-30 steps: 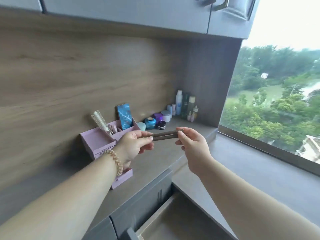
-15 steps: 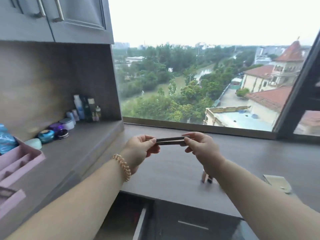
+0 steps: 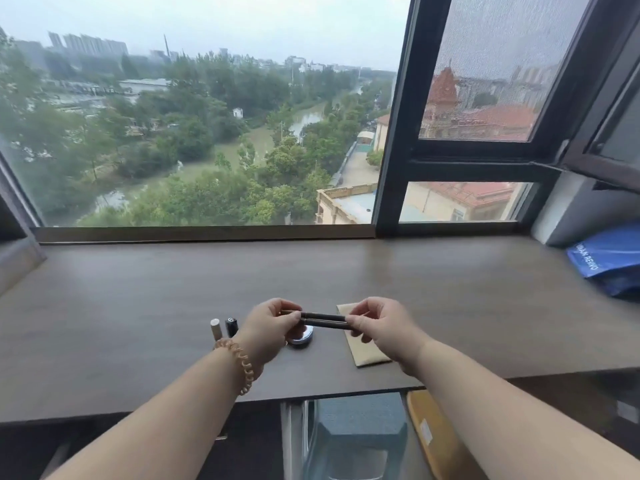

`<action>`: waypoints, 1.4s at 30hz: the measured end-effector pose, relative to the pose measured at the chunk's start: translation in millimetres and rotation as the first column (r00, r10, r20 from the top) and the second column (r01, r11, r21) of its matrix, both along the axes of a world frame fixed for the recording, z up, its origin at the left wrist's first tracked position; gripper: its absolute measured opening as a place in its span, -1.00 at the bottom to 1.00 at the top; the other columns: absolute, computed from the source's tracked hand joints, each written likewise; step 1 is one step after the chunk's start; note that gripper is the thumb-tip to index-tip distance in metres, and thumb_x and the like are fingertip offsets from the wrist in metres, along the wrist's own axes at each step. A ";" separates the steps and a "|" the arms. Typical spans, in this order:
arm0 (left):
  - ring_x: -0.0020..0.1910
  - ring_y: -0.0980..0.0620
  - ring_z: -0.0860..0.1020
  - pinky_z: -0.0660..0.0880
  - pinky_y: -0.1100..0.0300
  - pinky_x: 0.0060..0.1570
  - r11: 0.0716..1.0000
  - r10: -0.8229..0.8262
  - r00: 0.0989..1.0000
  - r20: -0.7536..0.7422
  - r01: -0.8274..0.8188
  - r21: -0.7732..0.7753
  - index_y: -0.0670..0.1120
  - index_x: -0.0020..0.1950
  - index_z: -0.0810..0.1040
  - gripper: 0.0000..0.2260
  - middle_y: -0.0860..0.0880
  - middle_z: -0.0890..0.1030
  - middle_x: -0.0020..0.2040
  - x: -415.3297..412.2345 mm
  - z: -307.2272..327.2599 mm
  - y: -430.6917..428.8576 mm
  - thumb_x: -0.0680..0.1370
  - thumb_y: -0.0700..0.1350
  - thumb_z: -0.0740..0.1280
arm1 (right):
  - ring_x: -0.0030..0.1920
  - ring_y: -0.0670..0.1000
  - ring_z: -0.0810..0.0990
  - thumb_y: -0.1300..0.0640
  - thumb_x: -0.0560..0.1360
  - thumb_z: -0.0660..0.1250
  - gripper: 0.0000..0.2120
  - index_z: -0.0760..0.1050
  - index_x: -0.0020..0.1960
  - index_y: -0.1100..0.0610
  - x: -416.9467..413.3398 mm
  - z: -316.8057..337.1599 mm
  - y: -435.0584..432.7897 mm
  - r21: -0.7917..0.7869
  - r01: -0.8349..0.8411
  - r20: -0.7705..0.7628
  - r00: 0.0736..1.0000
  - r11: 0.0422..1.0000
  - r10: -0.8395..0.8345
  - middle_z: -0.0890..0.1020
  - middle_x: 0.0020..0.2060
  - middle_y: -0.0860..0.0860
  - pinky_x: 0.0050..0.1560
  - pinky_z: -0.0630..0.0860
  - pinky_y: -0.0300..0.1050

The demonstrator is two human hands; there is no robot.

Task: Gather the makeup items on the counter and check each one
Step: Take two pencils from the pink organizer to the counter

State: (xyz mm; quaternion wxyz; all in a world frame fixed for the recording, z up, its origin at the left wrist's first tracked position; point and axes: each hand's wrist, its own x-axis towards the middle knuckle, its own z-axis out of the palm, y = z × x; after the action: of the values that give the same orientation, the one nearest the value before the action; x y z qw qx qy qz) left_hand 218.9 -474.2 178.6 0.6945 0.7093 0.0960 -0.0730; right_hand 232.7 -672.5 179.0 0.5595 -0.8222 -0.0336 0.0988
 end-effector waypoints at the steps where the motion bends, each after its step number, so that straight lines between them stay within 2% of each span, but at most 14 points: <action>1: -0.58 0.19 0.53 0.39 0.41 -0.59 1.000 -0.012 1.000 -0.017 0.012 0.005 -0.30 0.05 0.47 -0.90 -0.18 0.52 -0.25 3.2 -1.0 -9.2 0.57 -0.37 0.19 | -0.40 -0.09 0.49 0.20 0.47 0.38 -0.94 0.54 -0.17 0.15 1.6 -2.4 -10.7 -0.024 -0.024 -0.028 0.999 0.999 0.024 0.61 -0.36 0.05 -0.30 0.43 -0.27; 3: -0.60 0.22 0.51 0.38 0.42 -0.61 0.999 -0.037 0.998 -0.041 0.038 0.020 -0.30 0.06 0.44 -0.89 -0.17 0.49 -0.26 8.8 -2.2 -20.7 0.57 -0.38 0.17 | -0.35 -0.05 0.48 0.15 0.45 0.40 -0.94 0.57 -0.16 0.14 5.0 -5.2 -24.0 -0.057 -0.081 -0.098 0.992 0.995 0.075 0.63 -0.35 0.04 -0.22 0.42 -0.19; 8: -0.60 0.25 0.50 0.36 0.44 -0.60 0.990 -0.088 0.993 -0.082 0.096 0.100 -0.29 0.05 0.45 -0.90 -0.14 0.50 -0.26 25.5 -13.7 -34.7 0.57 -0.37 0.18 | -0.31 -0.01 0.50 0.10 0.43 0.42 -0.88 0.61 -0.14 0.15 15.3 -20.6 -33.5 -0.055 -0.126 -0.220 0.969 0.990 0.111 0.64 -0.33 0.04 -0.17 0.42 -0.16; 11: -0.58 0.25 0.51 0.36 0.45 -0.58 0.977 -0.123 0.987 -0.100 0.138 0.161 -0.27 0.06 0.48 -0.89 -0.12 0.51 -0.25 38.6 -24.1 -33.7 0.57 -0.35 0.21 | -0.30 -0.04 0.51 0.09 0.44 0.41 -0.90 0.59 -0.19 0.11 24.4 -28.8 -29.0 -0.088 -0.158 -0.262 0.956 0.984 0.130 0.63 -0.32 0.02 -0.29 0.42 -0.29; 14: -0.47 0.09 0.54 0.38 0.40 -0.58 0.983 -0.130 0.986 -0.107 0.142 0.119 -0.27 0.13 0.46 -0.84 -0.11 0.51 -0.25 56.7 -30.0 -28.8 0.56 -0.36 0.23 | -0.35 -0.12 0.45 0.06 0.45 0.40 -0.89 0.56 -0.24 0.05 36.7 -30.6 -23.8 -0.158 -0.152 -0.268 0.957 0.976 0.106 0.56 -0.38 -0.06 -0.39 0.34 -0.32; 18: -0.40 0.03 0.51 0.43 0.35 -0.54 1.000 -0.006 0.995 -0.101 0.007 0.013 -0.14 0.14 0.43 -0.74 -0.09 0.54 -0.28 74.6 -41.3 -21.4 0.50 -0.32 0.35 | -0.32 -0.07 0.46 0.09 0.46 0.38 -0.89 0.54 -0.23 0.07 51.6 -45.4 -7.9 -0.117 -0.132 -0.311 0.946 0.984 0.090 0.56 -0.38 -0.03 -0.27 0.35 -0.21; 20: -0.43 0.06 0.49 0.36 0.35 -0.60 1.000 0.012 0.983 -0.182 -0.011 0.006 -0.08 0.08 0.41 -0.74 -0.09 0.56 -0.29 74.9 -56.1 -20.2 0.48 -0.27 0.39 | -0.35 -0.07 0.46 0.12 0.48 0.36 -0.86 0.53 -0.24 0.11 54.4 -59.2 7.1 -0.064 -0.083 -0.340 0.939 0.994 0.057 0.57 -0.39 0.00 -0.32 0.36 -0.31; 22: -0.52 0.11 0.43 0.26 0.36 -0.63 0.997 -0.078 0.946 -0.315 0.072 -0.030 -0.08 -0.01 0.39 -0.83 -0.09 0.54 -0.30 72.7 -77.3 -20.4 0.50 -0.24 0.35 | -0.41 -0.09 0.43 0.13 0.53 0.31 -0.80 0.51 -0.27 0.11 57.8 -78.7 24.2 0.003 0.019 -0.399 0.917 1.000 -0.017 0.54 -0.42 0.00 -0.45 0.31 -0.38; 25: -0.66 0.16 0.29 0.11 0.42 -0.63 0.965 -0.254 0.852 -0.457 0.253 -0.066 -0.11 -0.08 0.39 -0.96 -0.04 0.38 -0.39 71.8 -105.0 -28.7 0.58 -0.18 0.21 | -0.45 -0.08 0.38 0.05 0.55 0.26 -0.75 0.48 -0.28 0.10 66.3 -105.4 41.3 0.012 0.161 -0.482 0.865 0.987 -0.136 0.49 -0.45 -0.01 -0.47 0.21 -0.28; 28: -0.66 0.16 0.22 0.05 0.43 -0.60 0.936 -0.348 0.782 -0.517 0.320 -0.147 -0.06 -0.12 0.35 -0.87 -0.02 0.27 -0.41 78.6 -123.6 -35.8 0.60 -0.20 0.10 | -0.49 -0.06 0.40 0.10 0.56 0.23 -0.72 0.46 -0.32 0.10 75.1 -120.8 48.5 0.020 0.330 -0.570 0.779 0.944 -0.261 0.49 -0.44 0.03 -0.47 0.10 -0.23; 34: -0.57 0.08 0.28 0.11 0.34 -0.45 0.961 -0.275 0.806 -0.524 0.224 -0.160 -0.08 -0.10 0.40 -0.94 -0.03 0.35 -0.40 101.6 -137.7 -41.6 0.57 -0.17 0.19 | -0.49 -0.02 0.41 0.14 0.55 0.25 -0.72 0.47 -0.33 0.11 95.9 -136.1 54.4 0.018 0.436 -0.609 0.718 0.900 -0.336 0.47 -0.47 0.03 -0.63 0.14 -0.34; 37: -0.58 0.06 0.34 0.17 0.34 -0.47 0.967 -0.253 0.808 -0.533 0.216 -0.132 -0.12 -0.21 0.43 -0.88 -0.02 0.38 -0.45 110.2 -146.4 -44.2 0.53 -0.22 0.22 | -0.59 -0.07 0.35 0.17 0.54 0.27 -0.77 0.47 -0.29 0.16 105.6 -139.4 60.2 -0.002 0.455 -0.610 0.705 0.891 -0.361 0.44 -0.49 0.04 -0.70 0.17 -0.37; 39: -0.64 0.05 0.38 0.21 0.35 -0.51 0.977 -0.212 0.807 -0.551 0.195 -0.090 -0.14 -0.30 0.43 -0.83 -0.03 0.40 -0.53 116.5 -150.4 -46.3 0.49 -0.27 0.23 | -0.64 -0.07 0.34 0.18 0.53 0.30 -0.80 0.49 -0.26 0.20 109.6 -142.8 63.5 0.003 0.479 -0.614 0.694 0.878 -0.377 0.46 -0.48 0.07 -0.68 0.20 -0.38; 42: -0.69 0.03 0.36 0.23 0.38 -0.60 0.990 -0.133 0.817 -0.561 0.139 -0.032 -0.15 -0.39 0.38 -0.75 -0.03 0.38 -0.63 127.0 -157.0 -49.2 0.48 -0.31 0.25 | -0.48 0.01 0.42 0.14 0.50 0.34 -0.79 0.52 -0.29 0.17 117.8 -156.7 62.5 -0.043 0.515 -0.564 0.695 0.856 -0.446 0.53 -0.44 0.07 -0.52 0.32 -0.28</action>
State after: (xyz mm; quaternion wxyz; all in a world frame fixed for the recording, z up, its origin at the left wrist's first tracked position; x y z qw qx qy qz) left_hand 345.9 -523.4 21.6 0.6249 0.6649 0.2455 -0.3273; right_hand 350.5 -610.0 22.3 0.5983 -0.7025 0.3404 0.1809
